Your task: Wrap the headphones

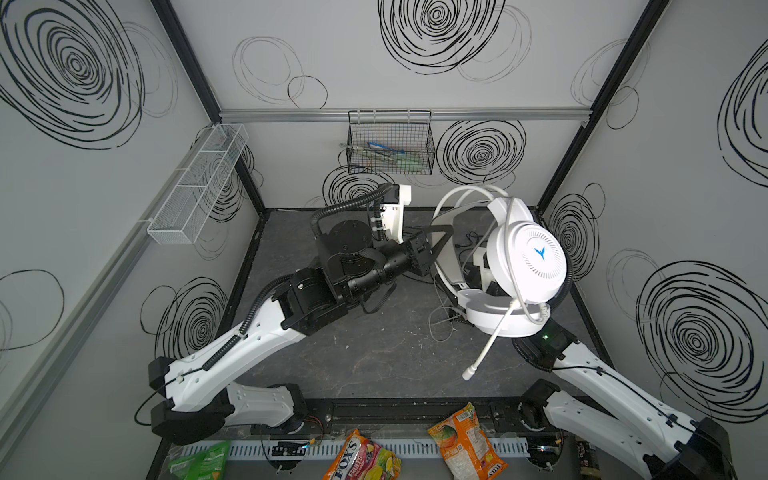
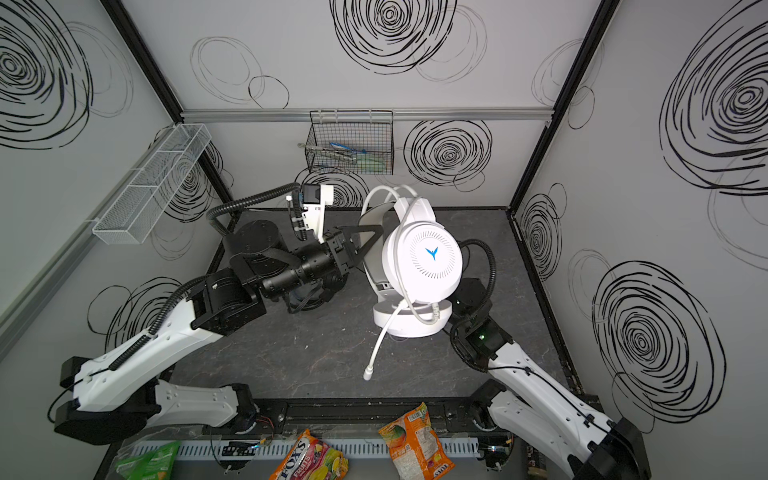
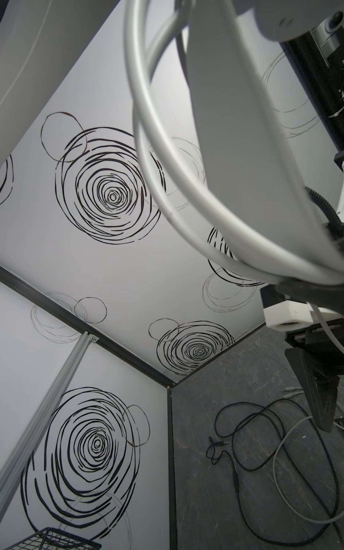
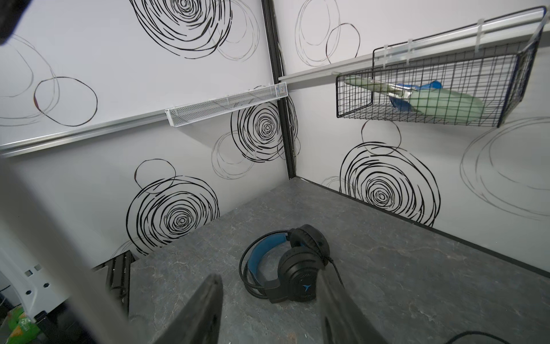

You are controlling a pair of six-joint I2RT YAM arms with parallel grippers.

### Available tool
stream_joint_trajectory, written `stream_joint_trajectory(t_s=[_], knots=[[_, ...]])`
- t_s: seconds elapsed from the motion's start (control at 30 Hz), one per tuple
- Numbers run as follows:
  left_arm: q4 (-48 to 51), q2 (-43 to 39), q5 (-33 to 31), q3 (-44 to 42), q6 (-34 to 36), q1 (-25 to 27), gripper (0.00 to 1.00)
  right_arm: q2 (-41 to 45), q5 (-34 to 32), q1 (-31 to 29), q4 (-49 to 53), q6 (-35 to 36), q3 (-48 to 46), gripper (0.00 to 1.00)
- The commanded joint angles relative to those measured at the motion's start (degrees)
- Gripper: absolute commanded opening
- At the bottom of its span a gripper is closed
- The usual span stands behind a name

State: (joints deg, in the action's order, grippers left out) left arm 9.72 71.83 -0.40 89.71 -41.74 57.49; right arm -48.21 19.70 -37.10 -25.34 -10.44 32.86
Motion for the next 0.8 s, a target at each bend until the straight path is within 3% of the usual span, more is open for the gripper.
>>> stream_joint_trajectory(t_s=[0.0,0.37,0.47,0.6,0.77], knots=[[-7.47,-0.86,-2.05,3.1,-2.21,0.34,0.0,-0.65,2.14,0.16,-3.74,-2.33,-1.41,0.52],[-6.98,-1.39,-7.05,2.92,-3.39,-0.32,0.0,-1.89,4.72,-1.03,-2.78,-2.85,-3.07,0.22],[-7.86,-1.04,-6.63,3.04,-4.14,-0.79,0.0,-2.32,5.26,-1.61,-3.12,-3.33,-3.41,0.25],[-8.02,-0.47,-6.11,3.8,-4.34,-0.76,0.0,-3.15,4.25,-2.01,-2.94,-4.66,-3.67,0.41],[-7.78,-0.76,-6.32,3.41,-4.39,-0.89,0.0,-5.83,3.99,-2.01,-5.73,-6.1,-5.12,0.45]])
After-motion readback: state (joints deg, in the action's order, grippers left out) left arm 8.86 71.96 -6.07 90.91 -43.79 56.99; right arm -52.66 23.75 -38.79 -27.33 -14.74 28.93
